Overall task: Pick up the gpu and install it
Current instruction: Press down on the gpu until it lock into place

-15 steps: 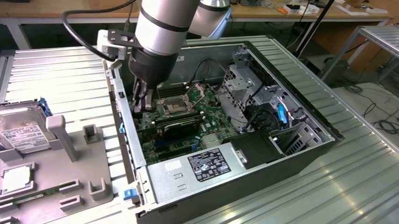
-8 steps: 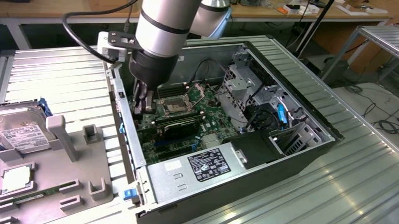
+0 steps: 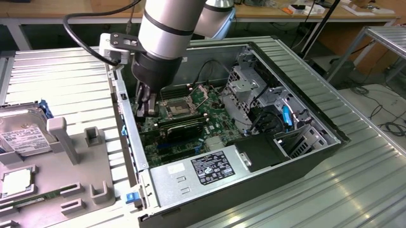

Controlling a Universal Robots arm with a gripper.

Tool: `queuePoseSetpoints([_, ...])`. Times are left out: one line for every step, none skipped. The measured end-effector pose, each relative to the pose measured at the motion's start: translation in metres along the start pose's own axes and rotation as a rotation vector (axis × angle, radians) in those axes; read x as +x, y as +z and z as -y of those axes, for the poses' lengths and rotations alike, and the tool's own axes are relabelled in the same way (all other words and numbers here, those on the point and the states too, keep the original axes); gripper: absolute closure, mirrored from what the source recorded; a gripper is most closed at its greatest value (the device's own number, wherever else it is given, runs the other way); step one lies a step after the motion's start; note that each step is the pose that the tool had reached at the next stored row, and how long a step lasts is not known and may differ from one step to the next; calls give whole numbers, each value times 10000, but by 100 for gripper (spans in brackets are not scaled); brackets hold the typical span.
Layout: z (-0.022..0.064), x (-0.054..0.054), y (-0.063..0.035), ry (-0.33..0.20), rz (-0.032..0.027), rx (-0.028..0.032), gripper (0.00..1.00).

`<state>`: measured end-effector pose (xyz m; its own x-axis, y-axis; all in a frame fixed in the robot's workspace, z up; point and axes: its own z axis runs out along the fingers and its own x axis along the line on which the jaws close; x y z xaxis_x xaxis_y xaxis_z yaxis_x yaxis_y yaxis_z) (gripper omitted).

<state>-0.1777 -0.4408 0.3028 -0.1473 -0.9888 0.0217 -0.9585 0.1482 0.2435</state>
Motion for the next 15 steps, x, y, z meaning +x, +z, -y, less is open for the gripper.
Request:
queuePoseSetpoints([2,11,0,0,-2,-2,89])
queuePoseSetpoints([4,27,1,2,-6,-7,89])
queuePoseSetpoints([6,36,1,2,-6,-9,89])
queuePoseSetpoints([7,43,1,3,-6,-12,89])
queuePoseSetpoints([7,47,1,4,-9,-13,89])
queuePoseSetpoints([7,47,1,5,-10,-12,89])
queuePoseSetpoints([7,49,0,4,-13,-14,89])
queuePoseSetpoints([7,49,1,4,-14,-14,89])
queuePoseSetpoints([8,49,3,4,-14,-13,89])
queuePoseSetpoints([11,49,14,4,-15,13,89])
queuePoseSetpoints([12,49,19,3,-8,39,89])
queuePoseSetpoints([17,48,22,0,8,42,89])
queuePoseSetpoints([20,48,22,-1,18,43,89])
queuePoseSetpoints([20,48,23,-3,24,52,89])
queuePoseSetpoints([22,47,25,-5,33,70,89])
